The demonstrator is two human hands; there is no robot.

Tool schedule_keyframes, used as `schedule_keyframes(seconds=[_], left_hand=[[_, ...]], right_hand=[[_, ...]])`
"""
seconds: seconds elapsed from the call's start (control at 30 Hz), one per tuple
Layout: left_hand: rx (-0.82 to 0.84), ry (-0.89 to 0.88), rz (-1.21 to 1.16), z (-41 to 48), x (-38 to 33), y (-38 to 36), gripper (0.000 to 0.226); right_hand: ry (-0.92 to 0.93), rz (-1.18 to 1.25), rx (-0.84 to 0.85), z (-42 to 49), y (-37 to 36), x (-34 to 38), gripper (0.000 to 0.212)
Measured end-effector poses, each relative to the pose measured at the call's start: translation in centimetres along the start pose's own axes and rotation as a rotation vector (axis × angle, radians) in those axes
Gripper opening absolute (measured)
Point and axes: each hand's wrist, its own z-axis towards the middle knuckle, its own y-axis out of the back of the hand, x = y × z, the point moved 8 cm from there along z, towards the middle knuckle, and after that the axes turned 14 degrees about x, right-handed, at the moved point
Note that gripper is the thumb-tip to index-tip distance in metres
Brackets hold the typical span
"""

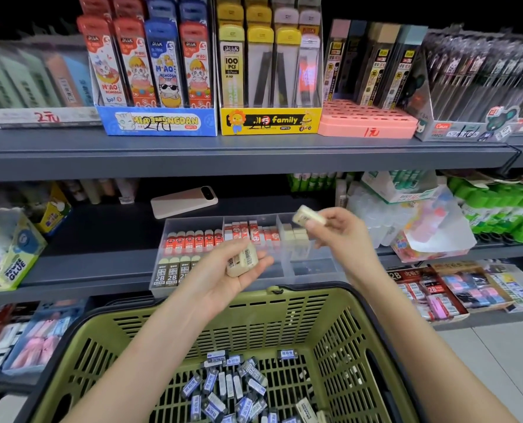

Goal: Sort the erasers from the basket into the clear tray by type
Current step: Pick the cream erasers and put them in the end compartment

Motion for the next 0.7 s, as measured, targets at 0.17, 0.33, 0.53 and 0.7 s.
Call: schedule_keyframes(seconds=[0.17, 0.33, 0.53, 0.7], left_hand=[[0.038, 0.038, 0.05, -0.2, -0.3, 0.2, 0.044], [0.081, 0.059, 0.057, -0.2, -0.3, 0.3, 0.073], [0.042, 0.041, 0.055, -0.2, -0.9, 1.2, 0.048], [0.023, 0.023, 0.079, -0.2, -1.0, 1.2, 0.054]], right_hand=[[-0.149, -0.572, -0.17, 4.4, 4.2, -2.4, 0.026], [-0.15, -1.198, -0.002, 7.3, 1.6, -3.2, 0.028], [-0.121, -1.163, 0.037, 8.3, -0.2, -5.0, 0.026], [-0.183, -1.12, 0.151, 8.4, -0.2, -6.6, 0.029]])
